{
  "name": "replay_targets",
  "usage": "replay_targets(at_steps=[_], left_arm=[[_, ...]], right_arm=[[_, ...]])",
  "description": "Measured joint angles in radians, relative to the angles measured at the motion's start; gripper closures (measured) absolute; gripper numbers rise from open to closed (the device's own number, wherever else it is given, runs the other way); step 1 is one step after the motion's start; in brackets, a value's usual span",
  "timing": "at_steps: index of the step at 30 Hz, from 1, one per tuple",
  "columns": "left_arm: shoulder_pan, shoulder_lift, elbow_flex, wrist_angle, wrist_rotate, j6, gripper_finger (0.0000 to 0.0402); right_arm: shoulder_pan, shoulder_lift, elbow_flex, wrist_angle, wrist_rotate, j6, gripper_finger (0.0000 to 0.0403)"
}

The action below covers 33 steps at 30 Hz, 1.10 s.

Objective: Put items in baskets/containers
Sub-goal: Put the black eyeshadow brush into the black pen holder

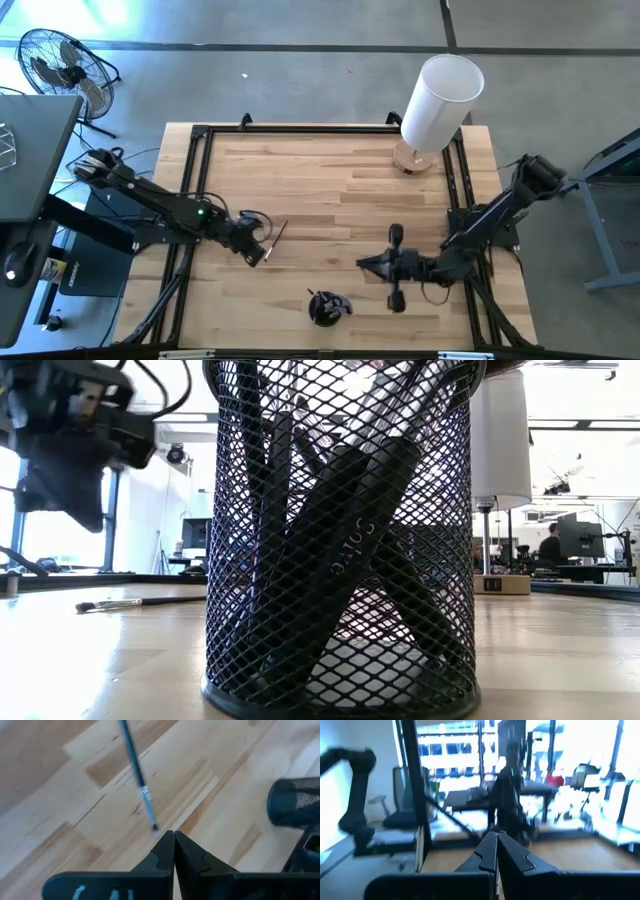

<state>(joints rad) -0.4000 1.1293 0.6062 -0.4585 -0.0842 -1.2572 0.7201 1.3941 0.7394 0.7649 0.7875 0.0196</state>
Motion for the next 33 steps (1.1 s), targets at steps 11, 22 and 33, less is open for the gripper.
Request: replay_targets(at_steps=[11,22,33], left_arm=[[0.0,-0.094,-0.079,0.0,0.104,0.123,0.0402],[0.0,-0.094,-0.079,0.001,0.208,0.161,0.0402],[0.0,-0.094,-0.079,0.002,0.237,0.161,0.0402]], right_arm=[[-0.014,0.41,0.465,0.042,0.066,-0.16,0.0402],[0.003,0.628,0.516,0.068,0.208,0.067,0.0402],[0.033,0.677,0.447,-0.005,0.226,0.228,0.0402]])
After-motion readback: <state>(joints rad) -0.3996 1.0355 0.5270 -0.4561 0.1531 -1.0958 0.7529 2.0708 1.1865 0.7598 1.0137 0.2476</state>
